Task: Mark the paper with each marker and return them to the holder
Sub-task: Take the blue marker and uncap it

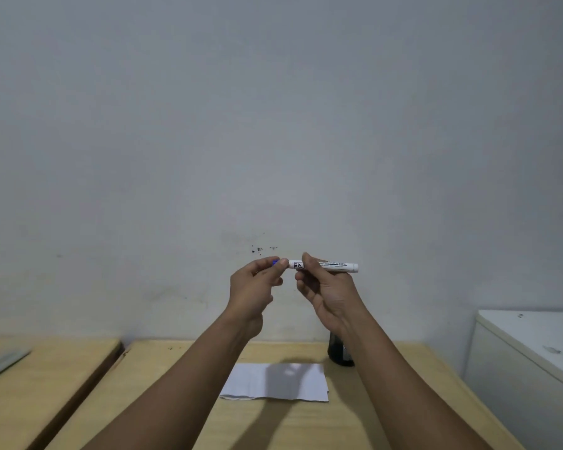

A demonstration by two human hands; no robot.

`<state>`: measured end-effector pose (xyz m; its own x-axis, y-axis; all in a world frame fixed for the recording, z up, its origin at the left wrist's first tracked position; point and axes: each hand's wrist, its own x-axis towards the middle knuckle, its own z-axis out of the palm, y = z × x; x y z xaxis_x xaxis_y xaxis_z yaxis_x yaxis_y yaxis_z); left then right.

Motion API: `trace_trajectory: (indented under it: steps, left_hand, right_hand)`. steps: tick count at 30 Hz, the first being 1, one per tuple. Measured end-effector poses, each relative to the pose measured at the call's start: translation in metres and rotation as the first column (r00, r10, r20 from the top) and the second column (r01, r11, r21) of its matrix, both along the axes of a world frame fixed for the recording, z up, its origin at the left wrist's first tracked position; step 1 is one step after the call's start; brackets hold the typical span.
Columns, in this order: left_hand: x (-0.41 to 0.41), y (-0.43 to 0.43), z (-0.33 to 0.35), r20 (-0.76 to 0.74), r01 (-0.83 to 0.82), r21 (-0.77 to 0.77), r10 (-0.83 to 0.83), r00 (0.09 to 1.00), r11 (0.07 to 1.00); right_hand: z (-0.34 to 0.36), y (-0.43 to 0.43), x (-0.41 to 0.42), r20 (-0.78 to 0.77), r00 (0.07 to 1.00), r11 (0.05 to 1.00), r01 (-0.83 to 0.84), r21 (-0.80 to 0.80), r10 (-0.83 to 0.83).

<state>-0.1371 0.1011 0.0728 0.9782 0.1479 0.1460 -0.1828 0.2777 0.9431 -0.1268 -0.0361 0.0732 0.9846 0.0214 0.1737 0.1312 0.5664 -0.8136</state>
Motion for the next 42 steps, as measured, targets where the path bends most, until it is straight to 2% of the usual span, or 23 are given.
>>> trace_trajectory:
  steps: [3,7,13,17,23,26,28,30,32,35,42]
  left_hand:
    - [-0.01,0.009,0.005,-0.042,0.015,-0.136,-0.021,0.999,0.991]
    - [-0.016,0.015,0.009,-0.036,-0.041,-0.164,0.035,0.999,0.986]
    - [-0.009,0.027,0.008,-0.127,-0.154,-0.18,0.133,0.983,0.971]
    - [-0.002,0.044,0.002,-0.162,-0.186,-0.156,0.16,0.974,0.97]
    - [0.015,0.063,-0.03,-0.017,-0.212,0.055,0.213,0.977,0.976]
    - [0.029,0.073,-0.054,0.037,-0.236,0.215,0.234,0.972,0.948]
    - [0.039,0.08,-0.07,0.069,-0.26,0.392,0.254,0.965,0.882]
    - [0.049,0.088,-0.087,0.106,-0.285,0.6,0.278,0.955,0.748]
    - [0.057,0.097,-0.103,0.122,-0.27,0.745,0.274,0.954,0.61]
    - [0.068,0.111,-0.127,0.088,-0.224,0.835,0.28,0.956,0.503]
    - [0.084,0.126,-0.174,0.026,-0.194,0.876,0.357,0.934,0.441]
  right_hand:
    - [0.003,0.014,-0.01,0.016,1.0,0.999,-0.012,0.052,0.011]
    - [0.005,0.027,-0.017,0.041,0.999,0.997,0.01,0.076,-0.013]
    - [0.0,0.032,-0.017,0.182,0.983,0.99,0.047,-0.134,-0.022]
    - [-0.01,0.029,-0.011,0.183,0.983,0.991,0.043,-0.13,-0.019]
    - [-0.035,0.026,0.001,0.107,0.994,0.999,0.02,-0.024,-0.018]
    - [-0.05,0.026,0.011,0.057,0.998,1.0,0.023,0.0,-0.023]
    - [-0.061,0.028,0.018,0.029,0.999,1.0,0.031,0.0,-0.031]
    - [-0.072,0.029,0.025,0.003,0.999,0.999,0.032,-0.017,-0.032]
    - [-0.085,0.03,0.032,-0.023,0.999,0.999,0.026,-0.047,-0.028]
    - [-0.106,0.028,0.043,-0.062,0.998,0.996,0.013,-0.088,-0.019]
    - [-0.139,0.032,0.068,-0.123,0.992,0.986,-0.012,-0.168,-0.009]
